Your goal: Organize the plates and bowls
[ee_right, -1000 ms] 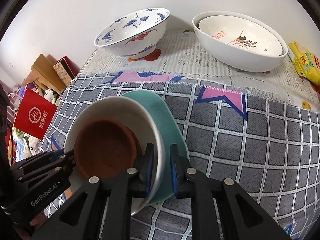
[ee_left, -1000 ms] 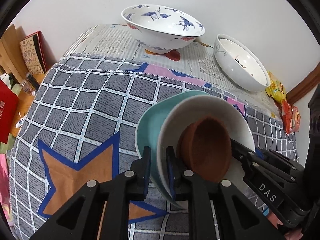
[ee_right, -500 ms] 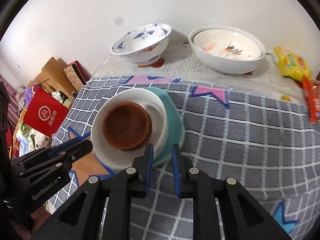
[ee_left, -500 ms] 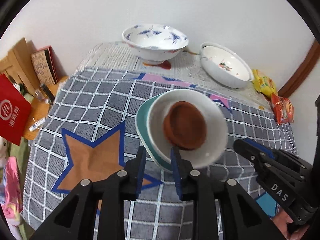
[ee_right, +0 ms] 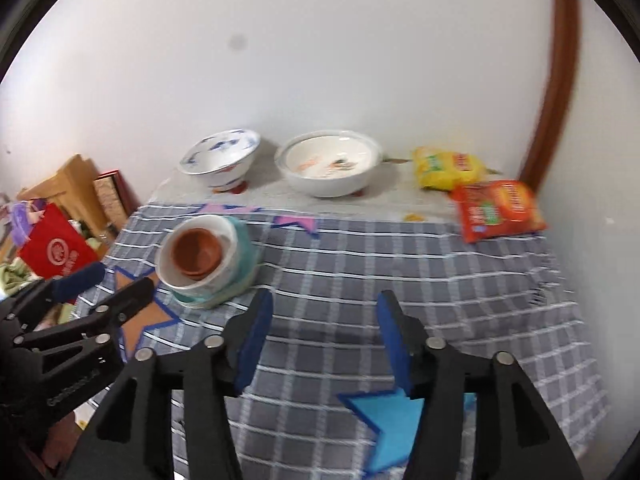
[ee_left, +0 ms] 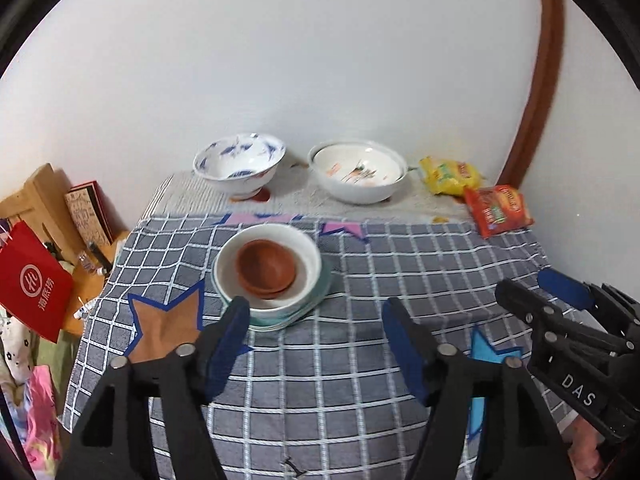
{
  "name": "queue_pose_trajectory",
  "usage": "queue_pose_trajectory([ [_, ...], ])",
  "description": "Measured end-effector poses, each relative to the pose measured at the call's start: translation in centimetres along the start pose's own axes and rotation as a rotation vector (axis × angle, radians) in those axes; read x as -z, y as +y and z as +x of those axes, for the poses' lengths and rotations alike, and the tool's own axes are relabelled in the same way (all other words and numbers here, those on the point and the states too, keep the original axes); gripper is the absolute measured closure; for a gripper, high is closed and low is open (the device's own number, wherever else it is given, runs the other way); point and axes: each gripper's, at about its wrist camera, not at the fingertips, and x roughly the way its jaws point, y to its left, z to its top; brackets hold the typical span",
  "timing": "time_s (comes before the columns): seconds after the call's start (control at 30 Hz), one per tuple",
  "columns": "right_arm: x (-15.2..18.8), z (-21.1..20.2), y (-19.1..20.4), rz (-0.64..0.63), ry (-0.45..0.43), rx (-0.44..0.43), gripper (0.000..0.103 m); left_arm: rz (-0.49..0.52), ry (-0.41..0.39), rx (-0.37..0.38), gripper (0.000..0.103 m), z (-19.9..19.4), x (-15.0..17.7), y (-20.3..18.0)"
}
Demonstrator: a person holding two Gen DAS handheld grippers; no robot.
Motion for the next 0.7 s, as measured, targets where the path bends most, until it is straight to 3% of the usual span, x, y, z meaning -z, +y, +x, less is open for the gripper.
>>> queue_pose_trajectory([
  [0.13, 1.0, -2.1, -1.9, 0.015, 0.005, 0.03, 0.046, -0.004, -0.02, -0.005, 0.022, -1.6, 0.3, -1.5],
  [0.2, 1.7, -3.2, -2.7, 0.024, -0.007, 0.046, 0.037, -0.001, -0.024, -0.013, 0.016, -2.1, 0.4, -2.1],
  [0.27, 2.4, -4.3, -3.3, 0.033, -0.025, 0.049, 0.021, 0.0, -0.029, -0.015, 0.012, -2.6, 0.7, -2.5],
  [0.37, 3.0, -5.4, -3.9, 0.06, -0.039, 0.046, 0.015, -0.004, -0.024, -0.012, 0.011, -3.3, 1.1, -2.9],
  [0.7, 4.1, -7.6, -4.7, 0.077, -0.047, 0.061, 0.011, -0.008, -0.026, -0.014, 0.011, -4.5, 2.2, -3.3],
])
